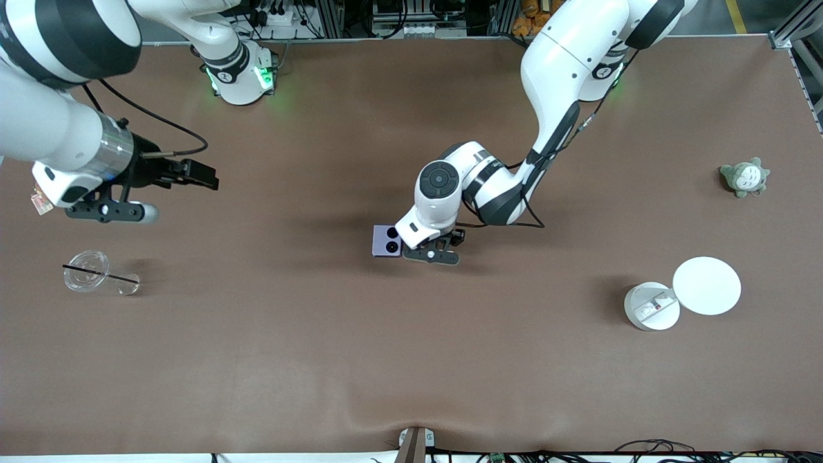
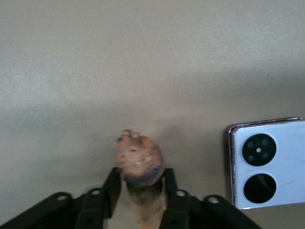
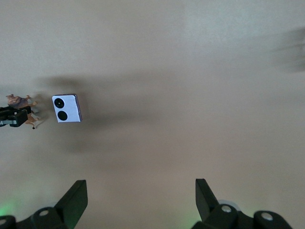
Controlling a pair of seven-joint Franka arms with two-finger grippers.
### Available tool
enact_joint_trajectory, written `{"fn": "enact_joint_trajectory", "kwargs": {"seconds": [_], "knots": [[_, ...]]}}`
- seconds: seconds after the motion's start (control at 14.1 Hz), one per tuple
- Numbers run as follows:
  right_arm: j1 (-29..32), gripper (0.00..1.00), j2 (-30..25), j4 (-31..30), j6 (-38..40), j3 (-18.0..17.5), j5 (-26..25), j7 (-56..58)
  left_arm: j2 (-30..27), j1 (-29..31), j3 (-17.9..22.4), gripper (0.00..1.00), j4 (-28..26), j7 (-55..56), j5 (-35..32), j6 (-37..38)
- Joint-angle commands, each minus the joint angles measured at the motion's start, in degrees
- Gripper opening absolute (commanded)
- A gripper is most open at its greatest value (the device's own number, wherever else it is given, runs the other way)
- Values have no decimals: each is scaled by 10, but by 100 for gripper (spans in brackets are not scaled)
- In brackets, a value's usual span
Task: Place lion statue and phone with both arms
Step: 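Grasp the lion with the left gripper while the right gripper reaches out, then move the right gripper to the phone while the left gripper carries the lion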
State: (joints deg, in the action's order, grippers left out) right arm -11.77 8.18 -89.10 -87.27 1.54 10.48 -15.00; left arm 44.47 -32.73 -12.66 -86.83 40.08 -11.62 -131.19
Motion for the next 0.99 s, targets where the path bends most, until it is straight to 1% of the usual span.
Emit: {"fn": "enact_joint_trajectory", "kwargs": {"seconds": [0.0, 0.14, 0.28, 0.43, 0.64, 0.78, 0.92], "knots": [[-13, 100, 25, 14, -15, 4, 13, -8, -2, 1, 0, 0, 11, 13, -16, -1], [-20, 100, 40, 13, -18, 4, 15, -8, -17, 25, -1, 0, 9, 10, -17, 9], [-53, 100, 62, 9, -42, 4, 21, -12, -51, 55, -1, 0, 4, -3, -17, 50], [-73, 100, 95, -1, -93, 4, 23, -41, -89, 102, -3, 0, -10, -58, -17, 103], [-133, 100, 129, -19, -166, 4, 23, -90, -134, 184, -4, 0, -59, -167, -17, 117], [-177, 100, 151, -39, -247, 4, 23, -140, -132, 237, -5, 0, -61, -236, -17, 112], [-211, 100, 195, -41, -316, 3, 24, -180, -118, 276, -7, 0, -61, -277, -17, 94]]}}
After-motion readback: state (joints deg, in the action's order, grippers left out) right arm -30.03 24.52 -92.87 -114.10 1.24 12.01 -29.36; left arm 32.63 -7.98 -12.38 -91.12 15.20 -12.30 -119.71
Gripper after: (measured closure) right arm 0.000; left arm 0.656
